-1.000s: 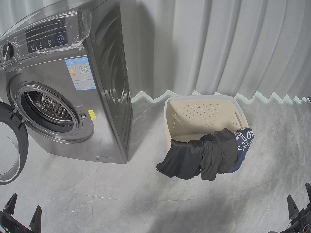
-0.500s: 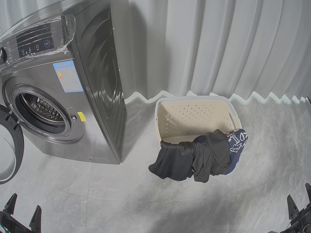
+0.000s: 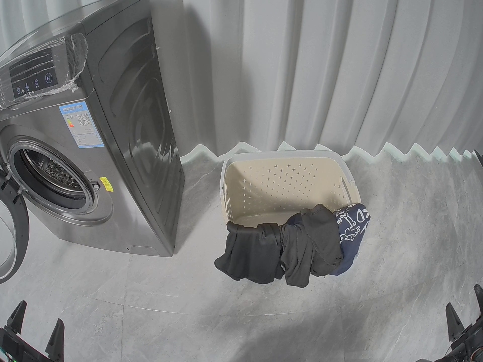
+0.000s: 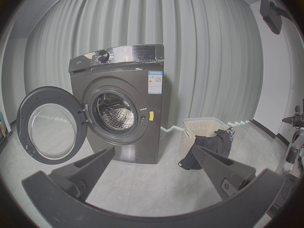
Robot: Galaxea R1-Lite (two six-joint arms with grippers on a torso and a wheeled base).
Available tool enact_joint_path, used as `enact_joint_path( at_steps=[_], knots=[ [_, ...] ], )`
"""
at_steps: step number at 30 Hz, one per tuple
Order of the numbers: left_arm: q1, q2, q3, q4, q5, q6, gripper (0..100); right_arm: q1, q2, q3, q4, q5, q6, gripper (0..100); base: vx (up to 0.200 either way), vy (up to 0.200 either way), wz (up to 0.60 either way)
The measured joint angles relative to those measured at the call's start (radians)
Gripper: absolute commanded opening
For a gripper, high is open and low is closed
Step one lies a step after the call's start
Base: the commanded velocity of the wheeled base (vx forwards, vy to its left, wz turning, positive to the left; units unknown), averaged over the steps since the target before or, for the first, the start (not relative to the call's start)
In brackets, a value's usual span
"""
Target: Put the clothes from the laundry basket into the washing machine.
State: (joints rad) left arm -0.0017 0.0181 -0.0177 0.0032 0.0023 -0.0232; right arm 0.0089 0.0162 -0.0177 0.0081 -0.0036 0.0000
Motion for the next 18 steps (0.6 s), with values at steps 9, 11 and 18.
enact_joint_path(
  at_steps=[9,11,18],
  knots=[
    [0.000,0.000,0.000,0.000,0.000,0.001,100,0.000,0.000,0.000,0.000,0.001,0.000,100,0.000,-0.111,0.00],
    [0.000,0.000,0.000,0.000,0.000,0.000,100,0.000,0.000,0.000,0.000,0.001,0.000,100,0.000,-0.200,0.00],
    [0.000,0.000,0.000,0.000,0.000,-0.001,100,0.000,0.000,0.000,0.000,0.001,0.000,100,0.000,-0.200,0.00]
  ],
)
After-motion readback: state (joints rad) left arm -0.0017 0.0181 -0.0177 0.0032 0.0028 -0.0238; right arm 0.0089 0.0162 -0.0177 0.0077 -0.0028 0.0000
